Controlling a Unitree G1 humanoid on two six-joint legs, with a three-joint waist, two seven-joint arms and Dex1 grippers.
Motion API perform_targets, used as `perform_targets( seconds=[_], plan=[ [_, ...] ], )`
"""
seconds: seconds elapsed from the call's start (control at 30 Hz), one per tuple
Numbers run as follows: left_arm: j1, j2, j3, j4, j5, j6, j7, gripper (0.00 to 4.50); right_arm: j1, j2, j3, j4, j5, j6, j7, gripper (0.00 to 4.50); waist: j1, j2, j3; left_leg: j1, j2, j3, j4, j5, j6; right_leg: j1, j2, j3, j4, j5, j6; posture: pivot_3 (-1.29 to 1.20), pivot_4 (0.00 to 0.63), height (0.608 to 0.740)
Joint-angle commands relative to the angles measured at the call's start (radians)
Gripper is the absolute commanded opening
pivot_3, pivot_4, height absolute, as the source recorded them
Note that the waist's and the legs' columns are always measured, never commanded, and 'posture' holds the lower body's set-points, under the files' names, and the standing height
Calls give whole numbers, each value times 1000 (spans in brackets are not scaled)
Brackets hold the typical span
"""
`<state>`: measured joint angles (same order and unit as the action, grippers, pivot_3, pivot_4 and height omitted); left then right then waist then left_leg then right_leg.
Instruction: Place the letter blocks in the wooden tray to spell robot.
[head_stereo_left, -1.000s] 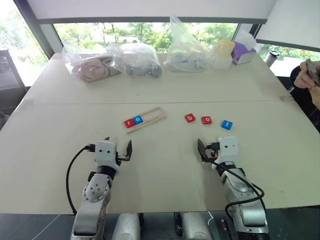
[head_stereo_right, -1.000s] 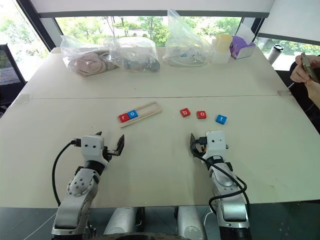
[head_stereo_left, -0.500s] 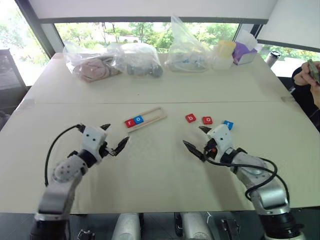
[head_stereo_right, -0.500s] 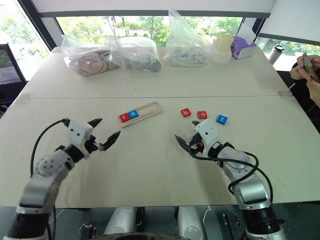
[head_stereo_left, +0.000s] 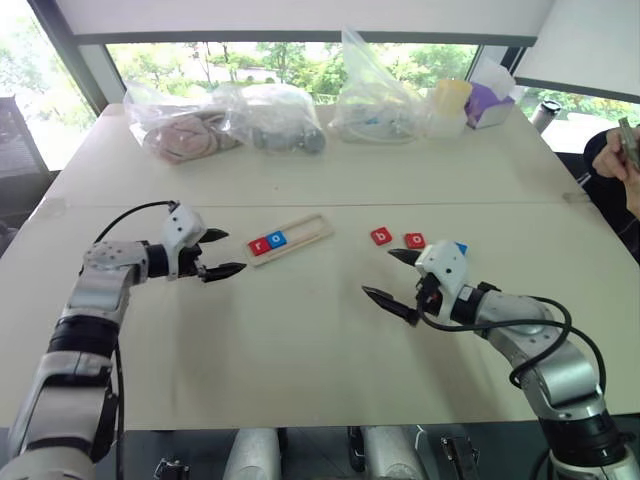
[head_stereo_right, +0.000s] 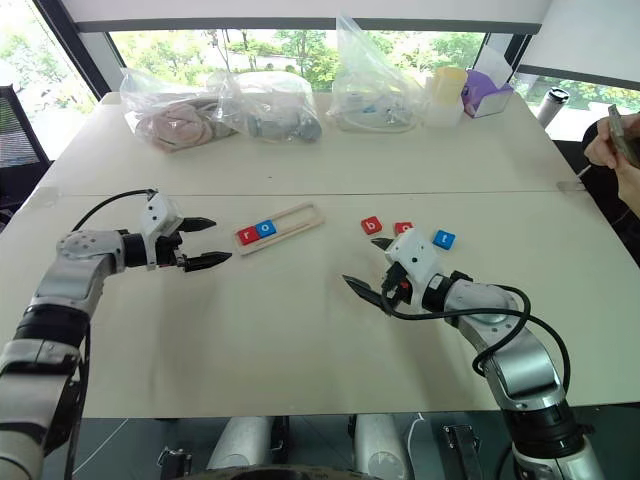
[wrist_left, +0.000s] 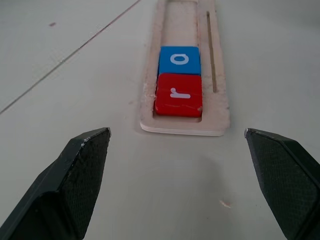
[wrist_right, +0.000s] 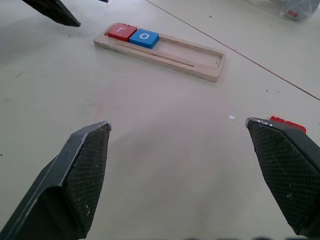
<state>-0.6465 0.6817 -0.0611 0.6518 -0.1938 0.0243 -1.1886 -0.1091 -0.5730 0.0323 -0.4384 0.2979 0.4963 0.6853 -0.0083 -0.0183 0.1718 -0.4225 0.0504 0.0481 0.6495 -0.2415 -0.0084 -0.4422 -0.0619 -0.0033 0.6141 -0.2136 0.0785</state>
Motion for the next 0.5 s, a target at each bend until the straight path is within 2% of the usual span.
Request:
perform_targets(
  seconds=[0.03, 0.23, 0.5],
  plan=[
    [-91, -13, -14, 135, 45, -101, -51, 4500, 29, -10, 4, -86, 2, 2, -8, 4450, 1, 0, 0, 0, 0, 0, 0, 0, 0, 0, 0, 0, 0, 0, 0, 0, 150, 740],
    [-221, -66, -22, 323, 85, -158, -100, 4500, 58, -4, 11, -118, -23, 11, -53, 4450, 0, 0, 0, 0, 0, 0, 3, 0, 0, 1, 0, 0, 1, 0, 0, 0, 150, 740],
    [-282, -117, -23, 433, 131, -216, -86, 4500, 96, -15, 10, -145, -46, 12, -71, 4450, -1, 0, 0, 0, 0, -1, 2, 0, 0, 1, 0, 0, 1, 0, 0, 0, 150, 740]
  ],
)
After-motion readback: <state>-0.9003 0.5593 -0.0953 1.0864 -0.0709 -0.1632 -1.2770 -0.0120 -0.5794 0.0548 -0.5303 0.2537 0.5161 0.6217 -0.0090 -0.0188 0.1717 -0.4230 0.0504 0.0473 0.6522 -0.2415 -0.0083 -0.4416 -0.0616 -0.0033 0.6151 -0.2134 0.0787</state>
